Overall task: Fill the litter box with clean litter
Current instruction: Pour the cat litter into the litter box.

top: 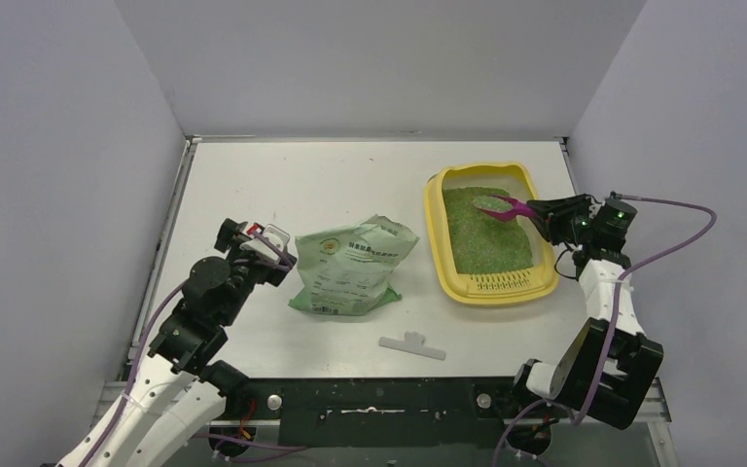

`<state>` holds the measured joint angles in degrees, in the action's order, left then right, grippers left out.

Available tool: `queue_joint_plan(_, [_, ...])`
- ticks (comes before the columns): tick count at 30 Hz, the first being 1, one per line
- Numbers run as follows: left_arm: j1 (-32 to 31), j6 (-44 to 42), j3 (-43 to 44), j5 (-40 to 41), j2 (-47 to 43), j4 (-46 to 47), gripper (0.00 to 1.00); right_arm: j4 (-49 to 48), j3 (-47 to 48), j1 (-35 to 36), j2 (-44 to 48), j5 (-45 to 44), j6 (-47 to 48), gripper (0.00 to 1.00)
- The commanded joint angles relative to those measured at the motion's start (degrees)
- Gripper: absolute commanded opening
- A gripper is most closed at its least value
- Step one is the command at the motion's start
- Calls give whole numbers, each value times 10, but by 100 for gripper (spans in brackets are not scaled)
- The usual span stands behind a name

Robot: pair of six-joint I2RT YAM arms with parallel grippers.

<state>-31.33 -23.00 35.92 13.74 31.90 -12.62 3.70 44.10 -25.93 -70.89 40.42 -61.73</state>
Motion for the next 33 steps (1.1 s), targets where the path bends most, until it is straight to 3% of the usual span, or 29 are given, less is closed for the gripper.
queue_joint_plan(1, [4, -2, -8, 16, -14, 44, 84, -87, 45, 42, -28, -94, -17, 0])
queue_joint_plan(11, [4, 9, -54, 40, -51, 71, 84, -86, 105, 108, -76, -193, -35, 0])
queue_joint_plan(33, [5, 10, -55, 15, -43, 71, 84, -20, 114, 121, -41, -336, -35, 0])
